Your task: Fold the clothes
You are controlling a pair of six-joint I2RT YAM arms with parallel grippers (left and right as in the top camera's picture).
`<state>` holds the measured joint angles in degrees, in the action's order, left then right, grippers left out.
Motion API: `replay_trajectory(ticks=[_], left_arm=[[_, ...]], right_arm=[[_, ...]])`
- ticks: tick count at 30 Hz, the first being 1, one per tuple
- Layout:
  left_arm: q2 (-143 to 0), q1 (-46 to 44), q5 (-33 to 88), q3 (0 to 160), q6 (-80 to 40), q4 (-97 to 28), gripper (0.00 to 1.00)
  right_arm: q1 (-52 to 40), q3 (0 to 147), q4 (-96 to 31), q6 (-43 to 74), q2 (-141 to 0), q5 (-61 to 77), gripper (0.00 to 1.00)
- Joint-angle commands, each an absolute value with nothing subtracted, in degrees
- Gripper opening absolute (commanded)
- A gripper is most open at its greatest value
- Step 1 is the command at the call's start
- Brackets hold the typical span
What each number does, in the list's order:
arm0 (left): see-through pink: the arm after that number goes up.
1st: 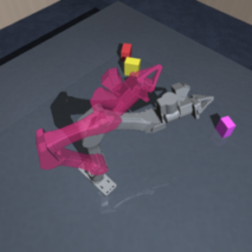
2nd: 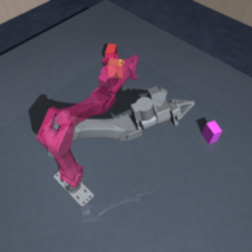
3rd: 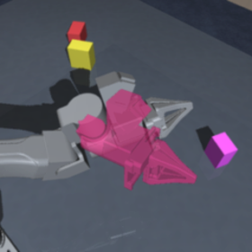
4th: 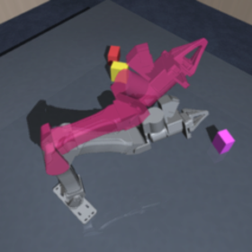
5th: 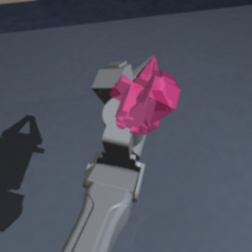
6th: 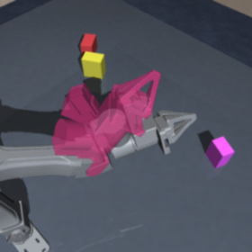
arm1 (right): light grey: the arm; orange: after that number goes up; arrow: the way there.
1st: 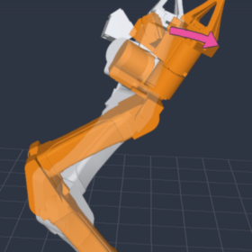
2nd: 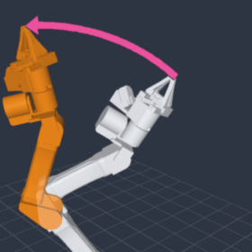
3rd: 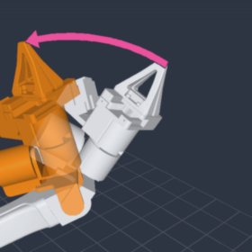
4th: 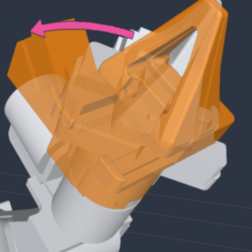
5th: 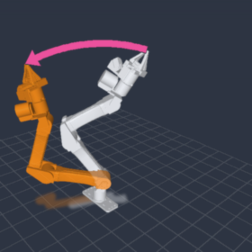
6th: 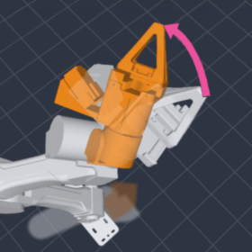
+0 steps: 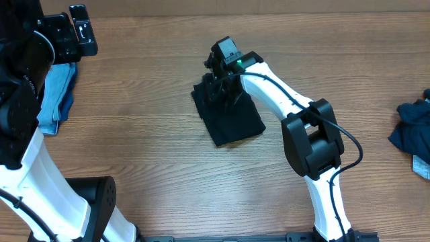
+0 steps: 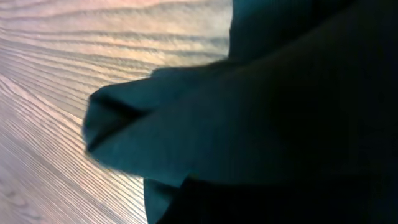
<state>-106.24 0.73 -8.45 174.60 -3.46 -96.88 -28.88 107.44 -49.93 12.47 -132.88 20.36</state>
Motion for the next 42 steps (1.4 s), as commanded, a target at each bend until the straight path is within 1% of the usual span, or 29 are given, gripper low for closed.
replay_trajectory(ticks=[1, 4, 6, 9, 13, 16, 18, 22, 27, 30, 32, 35, 42], left_arm=[[-106.39, 0.71, -9.17, 174.54, -3.86, -96.79, 1.0], [-106.39, 0.71, -9.17, 174.54, -3.86, -96.77, 1.0], [-106.39, 0.71, -9.17, 174.54, -3.86, -96.77, 1.0], [-106.39, 0.71, -9.17, 174.54, -3.86, -96.79, 1.0], [-106.39, 0.71, -9.17, 174.54, -3.86, -96.77, 1.0], [-106.39, 0.71, -9.17, 174.54, -3.86, -96.79, 1.0], [-106.39, 0.71, -9.17, 174.54, -3.86, -96.79, 1.0], [-106.39, 0.71, -9.17, 174.54, -3.86, -96.79, 1.0], [-106.39, 0.71, -9.17, 174.54, -3.86, -96.79, 1.0], [-106.39, 0.71, -9.17, 174.54, -3.86, -96.79, 1.0], [-106.39, 0.71, -9.17, 174.54, -3.86, -96.77, 1.0], [-106.39, 0.71, -9.17, 174.54, -3.88, -96.77, 1.0], [-106.39, 0.71, -9.17, 174.54, -3.86, -96.77, 1.0]], right_arm=[[-30.09, 106.94, -49.06, 10.7, -132.94, 21.12, 0.04], [-30.59, 107.87, -48.99, 8.69, -132.7, 21.08, 0.07], [-30.48, 109.91, -50.61, 8.75, -132.22, 21.1, 0.11], [-29.74, 114.58, -53.43, 8.67, -129.93, 21.08, 0.14], [-29.36, 118.43, -54.76, 8.51, -126.85, 21.08, 0.17], [-28.77, 119.07, -57.47, 8.56, -124.99, 19.86, 0.17], [-27.9, 119.04, -61.54, 8.62, -124.36, 19.59, 0.16], [-25.56, 119.04, -74.43, 9.91, -124.29, 19.53, 0.11], [-23.42, 118.93, -87.18, 10.33, -124.29, 17.08, 0.12], [-23.27, 118.87, -91.98, 10.28, -124.29, 16.1, 0.13], [-23.33, 118.76, -92.4, 10.28, -124.29, 16.1, 0.13], [-23.97, 117.25, -89.54, 10.31, -124.29, 16.12, 0.13], [-25.15, 107.61, -82.7, 10.7, -124.29, 16.4, 0.13]])
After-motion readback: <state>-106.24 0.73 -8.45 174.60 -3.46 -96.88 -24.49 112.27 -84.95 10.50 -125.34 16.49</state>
